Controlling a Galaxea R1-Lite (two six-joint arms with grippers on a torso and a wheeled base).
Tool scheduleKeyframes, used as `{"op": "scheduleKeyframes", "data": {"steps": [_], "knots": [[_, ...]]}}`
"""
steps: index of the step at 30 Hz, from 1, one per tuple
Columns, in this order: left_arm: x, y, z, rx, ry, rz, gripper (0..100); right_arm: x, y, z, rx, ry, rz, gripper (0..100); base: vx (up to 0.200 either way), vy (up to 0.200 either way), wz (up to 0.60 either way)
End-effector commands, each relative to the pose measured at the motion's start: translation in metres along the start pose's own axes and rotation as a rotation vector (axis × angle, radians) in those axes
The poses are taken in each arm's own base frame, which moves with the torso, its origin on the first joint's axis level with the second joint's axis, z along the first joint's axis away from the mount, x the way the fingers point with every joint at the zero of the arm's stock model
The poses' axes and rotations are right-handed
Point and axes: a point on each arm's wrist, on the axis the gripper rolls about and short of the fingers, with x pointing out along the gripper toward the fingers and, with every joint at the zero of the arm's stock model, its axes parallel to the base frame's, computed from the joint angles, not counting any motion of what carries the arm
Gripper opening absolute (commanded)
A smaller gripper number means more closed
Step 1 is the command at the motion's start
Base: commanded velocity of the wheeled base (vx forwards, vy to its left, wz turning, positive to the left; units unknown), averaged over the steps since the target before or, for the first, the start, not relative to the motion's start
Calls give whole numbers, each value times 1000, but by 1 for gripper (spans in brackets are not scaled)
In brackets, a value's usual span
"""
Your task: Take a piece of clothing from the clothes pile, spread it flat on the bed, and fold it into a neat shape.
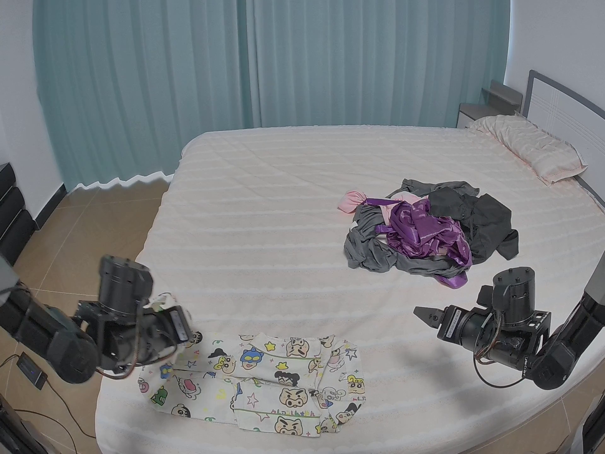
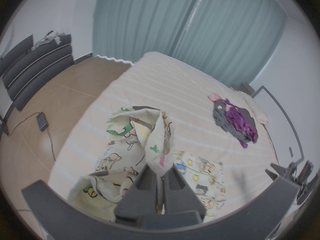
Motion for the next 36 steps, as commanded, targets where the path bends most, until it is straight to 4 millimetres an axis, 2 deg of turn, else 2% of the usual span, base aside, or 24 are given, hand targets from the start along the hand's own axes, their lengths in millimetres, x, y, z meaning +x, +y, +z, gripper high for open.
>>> {"op": "scheduleKeyframes", "data": {"steps": [1,10,17,26,27,30,36], "knots": [[32,-79,-71,115,89,-34,0,0,1,-3,-10,10,4,100,0,0,0],[25,-125,-111,115,130,-149,0,2,5,-11,-36,38,10,100,0,0,0],[32,-140,-112,93,89,-166,0,2,5,-13,-39,45,11,100,0,0,0],[38,-148,-114,32,62,-209,0,5,4,-16,-43,56,1,100,0,0,0],[37,-148,-114,29,60,-210,100,5,4,-16,-42,57,2,100,0,0,0],[37,-149,-114,27,60,-208,100,5,3,-16,-42,58,1,100,0,0,0],[23,-149,-131,37,89,-224,100,8,2,-18,-43,67,-7,100,0,0,0]]}}
